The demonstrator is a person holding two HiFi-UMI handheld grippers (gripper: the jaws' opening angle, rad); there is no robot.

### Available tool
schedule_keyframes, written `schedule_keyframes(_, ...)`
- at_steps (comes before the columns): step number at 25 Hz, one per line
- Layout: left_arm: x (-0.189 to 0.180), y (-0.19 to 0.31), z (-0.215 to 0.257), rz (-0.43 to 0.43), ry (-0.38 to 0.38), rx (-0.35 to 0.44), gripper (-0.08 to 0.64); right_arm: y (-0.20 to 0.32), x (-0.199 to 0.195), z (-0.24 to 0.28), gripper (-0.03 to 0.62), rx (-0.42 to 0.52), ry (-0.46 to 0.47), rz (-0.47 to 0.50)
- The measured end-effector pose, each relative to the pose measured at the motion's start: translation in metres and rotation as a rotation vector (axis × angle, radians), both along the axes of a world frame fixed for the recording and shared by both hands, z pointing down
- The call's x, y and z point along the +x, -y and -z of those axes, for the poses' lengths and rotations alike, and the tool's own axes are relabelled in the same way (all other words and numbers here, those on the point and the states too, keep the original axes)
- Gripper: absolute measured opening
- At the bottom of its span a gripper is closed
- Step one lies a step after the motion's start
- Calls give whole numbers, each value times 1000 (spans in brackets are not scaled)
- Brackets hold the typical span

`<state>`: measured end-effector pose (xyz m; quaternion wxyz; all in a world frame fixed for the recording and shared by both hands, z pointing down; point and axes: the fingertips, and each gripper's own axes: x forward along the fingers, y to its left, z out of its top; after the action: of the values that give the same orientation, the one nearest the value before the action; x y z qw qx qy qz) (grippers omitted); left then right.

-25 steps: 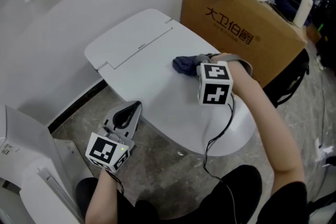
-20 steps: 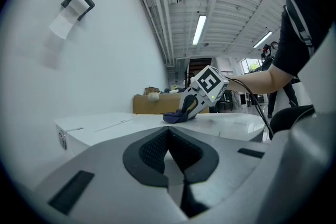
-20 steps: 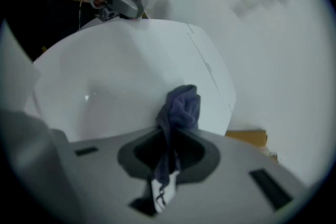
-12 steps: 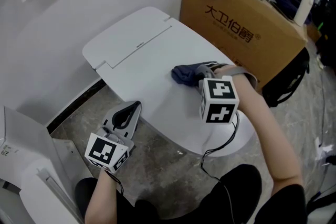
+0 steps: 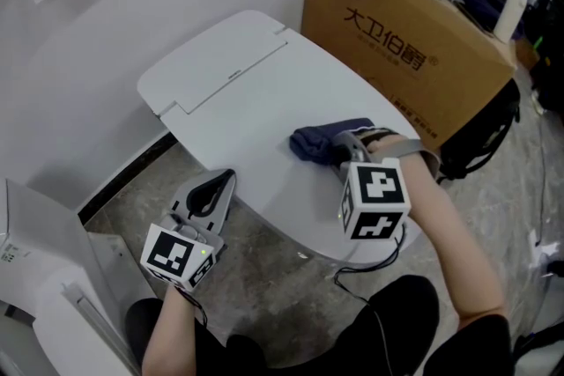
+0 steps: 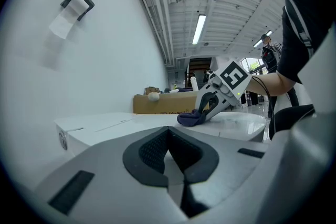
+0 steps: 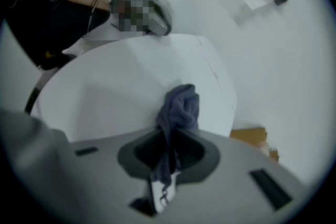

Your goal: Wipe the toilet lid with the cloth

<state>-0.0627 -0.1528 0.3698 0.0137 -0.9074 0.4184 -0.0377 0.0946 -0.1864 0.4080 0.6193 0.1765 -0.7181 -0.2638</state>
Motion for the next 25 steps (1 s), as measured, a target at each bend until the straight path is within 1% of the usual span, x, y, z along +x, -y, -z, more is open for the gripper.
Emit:
schedule_keyframes(10,1,0,-2,-4,0,-2,6,-26,1,-1,66,12,-4,19)
schedule_keyframes(18,2,-2,3,-6,-4,7,6,-40,2,1,64,16,33,12)
schedule_keyframes(22,2,-3,4,-4,-3,8,6,-45,0,4,64,25,77,19)
schedule_keyframes(25,3,-5,4,-6,0,7,6,-47,-3,11,64,23,159,8)
